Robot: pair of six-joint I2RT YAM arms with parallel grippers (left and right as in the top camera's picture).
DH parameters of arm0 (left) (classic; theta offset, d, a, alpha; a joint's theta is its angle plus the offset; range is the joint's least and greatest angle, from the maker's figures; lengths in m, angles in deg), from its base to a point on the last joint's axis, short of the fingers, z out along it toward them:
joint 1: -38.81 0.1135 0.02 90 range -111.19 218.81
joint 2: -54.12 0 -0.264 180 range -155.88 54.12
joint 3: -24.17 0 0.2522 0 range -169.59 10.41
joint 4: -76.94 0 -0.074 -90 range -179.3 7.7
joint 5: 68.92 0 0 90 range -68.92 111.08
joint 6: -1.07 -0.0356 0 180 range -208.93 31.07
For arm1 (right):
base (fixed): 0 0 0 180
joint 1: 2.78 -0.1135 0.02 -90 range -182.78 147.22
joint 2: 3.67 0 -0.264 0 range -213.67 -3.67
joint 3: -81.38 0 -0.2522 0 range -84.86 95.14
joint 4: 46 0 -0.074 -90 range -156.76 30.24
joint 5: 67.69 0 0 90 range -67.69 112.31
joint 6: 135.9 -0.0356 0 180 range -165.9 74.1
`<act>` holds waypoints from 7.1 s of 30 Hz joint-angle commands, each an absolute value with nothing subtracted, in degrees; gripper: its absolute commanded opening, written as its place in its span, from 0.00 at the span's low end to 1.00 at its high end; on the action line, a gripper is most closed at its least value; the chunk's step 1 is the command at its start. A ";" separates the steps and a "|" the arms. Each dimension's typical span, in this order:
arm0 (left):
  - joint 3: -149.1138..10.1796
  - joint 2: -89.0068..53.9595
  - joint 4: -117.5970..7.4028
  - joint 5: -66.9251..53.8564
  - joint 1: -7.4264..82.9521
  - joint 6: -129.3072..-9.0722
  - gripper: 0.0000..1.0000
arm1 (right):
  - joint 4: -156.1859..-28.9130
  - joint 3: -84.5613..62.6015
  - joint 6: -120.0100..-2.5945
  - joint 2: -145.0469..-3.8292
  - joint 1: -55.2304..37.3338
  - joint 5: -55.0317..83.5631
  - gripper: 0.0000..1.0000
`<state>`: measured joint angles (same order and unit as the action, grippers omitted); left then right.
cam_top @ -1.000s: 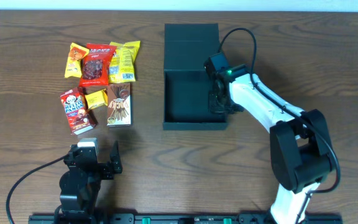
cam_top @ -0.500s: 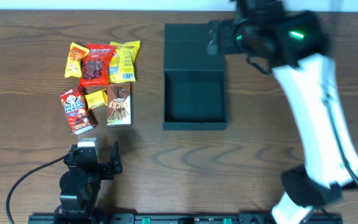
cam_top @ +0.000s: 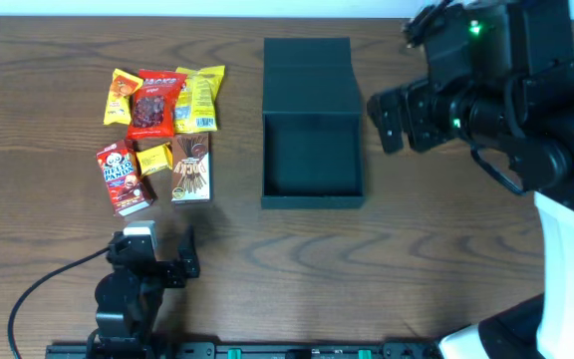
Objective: Pack container
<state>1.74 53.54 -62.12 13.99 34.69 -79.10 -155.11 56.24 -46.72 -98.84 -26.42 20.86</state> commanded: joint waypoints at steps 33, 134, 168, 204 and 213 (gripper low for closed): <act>-41.38 -28.03 -64.03 18.25 35.04 -85.99 0.95 | -129.65 36.46 -38.55 -99.61 -26.31 16.57 0.99; -80.59 -42.67 -54.17 36.26 15.35 -62.99 0.97 | -124.43 22.78 -34.53 -99.91 -7.76 -0.80 0.02; -80.50 -41.23 -50.12 28.96 35.11 -69.68 0.96 | -109.04 5.93 -65.17 -125.92 -27.60 12.07 0.02; -80.42 -49.29 -53.45 27.15 35.00 -73.27 0.95 | -121.19 23.50 -60.38 -126.58 -28.43 12.53 0.02; -80.42 -65.05 -65.29 18.43 34.93 -75.69 0.95 | -135.79 46.71 -54.77 -125.68 -24.70 16.20 0.56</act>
<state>-80.05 -62.10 -63.92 22.67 34.95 -74.40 -133.96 43.11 -57.19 -126.56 -25.90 14.91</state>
